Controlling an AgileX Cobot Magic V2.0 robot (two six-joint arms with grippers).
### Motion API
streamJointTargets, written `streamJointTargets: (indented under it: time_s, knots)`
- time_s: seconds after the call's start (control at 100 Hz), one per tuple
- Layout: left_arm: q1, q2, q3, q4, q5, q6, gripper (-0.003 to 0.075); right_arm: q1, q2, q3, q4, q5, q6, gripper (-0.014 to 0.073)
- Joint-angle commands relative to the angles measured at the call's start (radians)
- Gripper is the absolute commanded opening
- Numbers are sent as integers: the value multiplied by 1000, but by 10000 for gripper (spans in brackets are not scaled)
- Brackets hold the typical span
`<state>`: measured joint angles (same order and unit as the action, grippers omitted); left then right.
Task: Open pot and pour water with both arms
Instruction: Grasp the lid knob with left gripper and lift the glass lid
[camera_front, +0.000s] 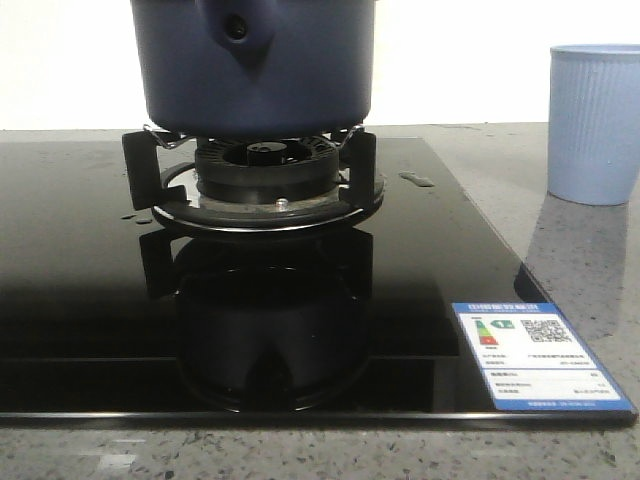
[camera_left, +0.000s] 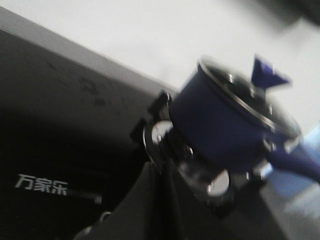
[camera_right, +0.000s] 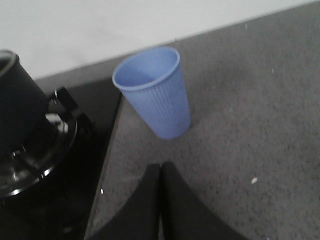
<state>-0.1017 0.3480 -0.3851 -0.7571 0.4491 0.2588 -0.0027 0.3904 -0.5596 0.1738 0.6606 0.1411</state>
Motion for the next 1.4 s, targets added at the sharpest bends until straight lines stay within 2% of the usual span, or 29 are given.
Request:
streamJointTargets:
  time_s: [0.0,0.11,0.21,0.34,0.42,0.54,0.67,0.72,0.76,0.86,0.91,0.96,1.05,1.12,1.17,1.39]
  knots:
    - [1,124,-122,-50,87,133,-17,-5,105,-115,24,116,-6,-67]
    - [1,265,-232,-229,265,371,-17,-5,198,-187,116,239,-50,-68]
    - [1,380,-310,-465,463,592,-17,-5,249,-217,290,311,-188,-68]
    - [1,513,-396,-646,677,842,-17,-5,277,-220,500,325,-428,-68]
    - [1,570,-440,-682,701,928,-18,-5,277,-220,607,299,-649,-68]
    - [1,642,-510,-682,696,1043,-18,-5,277,-220,704,265,-878,-68]
    - [1,707,-572,-682,696,1170,10,-5,277,-220,713,216,-923,-67]
    - [1,728,-593,-682,696,1222,65,-5,277,-220,713,187,-923,-61]
    - [1,745,-611,-682,696,1257,137,-5,277,-220,713,163,-923,-46]
    - [1,785,-644,-690,684,1346,364,-5,277,-220,713,118,-926,70]
    - [1,807,-659,-705,669,1356,477,-5,277,-220,713,101,-929,192]
    - [1,830,-670,-731,653,1357,534,-5,277,-220,713,86,-929,321]
    - [-5,879,-701,-744,622,1362,549,-5,277,-220,713,50,-929,538]
    - [-13,919,-733,-744,607,1380,549,-5,277,-220,713,26,-929,643]
    - [-19,949,-758,-747,603,1403,549,-5,277,-220,713,18,-929,668]
    - [-52,1103,-887,-749,589,1447,573,-5,277,-220,713,19,-929,666]
